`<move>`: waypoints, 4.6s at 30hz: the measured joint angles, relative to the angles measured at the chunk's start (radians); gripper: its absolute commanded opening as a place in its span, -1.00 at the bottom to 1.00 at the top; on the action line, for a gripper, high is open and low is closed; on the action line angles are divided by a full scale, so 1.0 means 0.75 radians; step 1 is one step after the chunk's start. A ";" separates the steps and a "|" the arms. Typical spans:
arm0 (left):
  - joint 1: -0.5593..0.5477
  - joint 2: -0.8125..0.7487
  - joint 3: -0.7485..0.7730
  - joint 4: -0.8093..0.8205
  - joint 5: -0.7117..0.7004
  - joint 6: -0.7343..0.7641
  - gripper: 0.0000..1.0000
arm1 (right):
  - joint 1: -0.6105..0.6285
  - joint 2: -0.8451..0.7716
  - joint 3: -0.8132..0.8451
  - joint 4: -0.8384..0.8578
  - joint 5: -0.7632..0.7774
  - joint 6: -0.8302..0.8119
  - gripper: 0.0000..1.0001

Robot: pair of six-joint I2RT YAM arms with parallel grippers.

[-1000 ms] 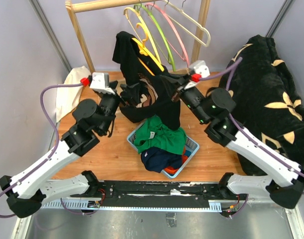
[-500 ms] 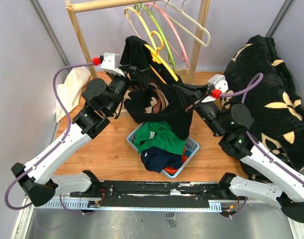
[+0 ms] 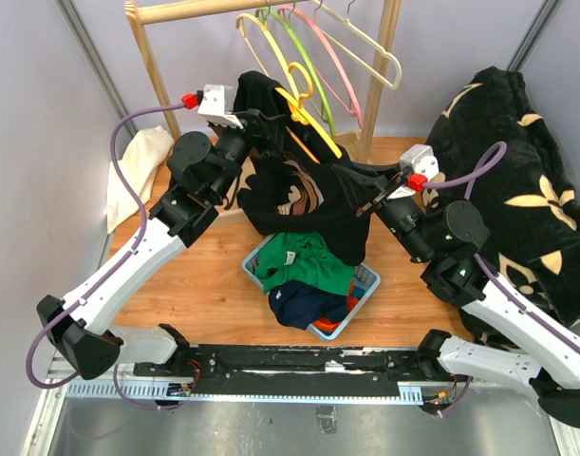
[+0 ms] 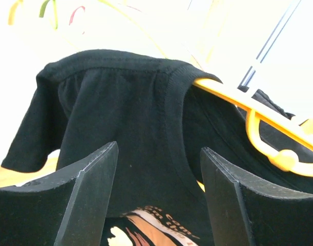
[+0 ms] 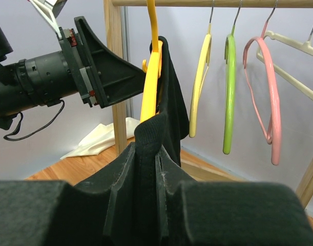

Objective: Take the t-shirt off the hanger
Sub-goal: Pick up the hanger from the clothesline, then remove the T-shirt from the hanger.

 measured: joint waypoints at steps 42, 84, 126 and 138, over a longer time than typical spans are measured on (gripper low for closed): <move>0.080 -0.062 0.038 -0.098 0.581 0.004 0.40 | 0.003 0.085 -0.015 0.061 0.045 -0.002 -0.99; 0.080 0.022 0.122 0.083 0.564 0.292 0.04 | 0.003 0.090 -0.035 0.066 0.026 -0.007 -0.99; 0.080 0.115 0.186 0.028 0.591 0.262 -0.99 | 0.003 0.086 -0.035 0.058 0.005 -0.005 0.13; 0.080 0.126 0.287 -0.075 0.472 0.235 -0.99 | 0.003 -0.085 -0.048 -0.031 0.022 -0.025 0.42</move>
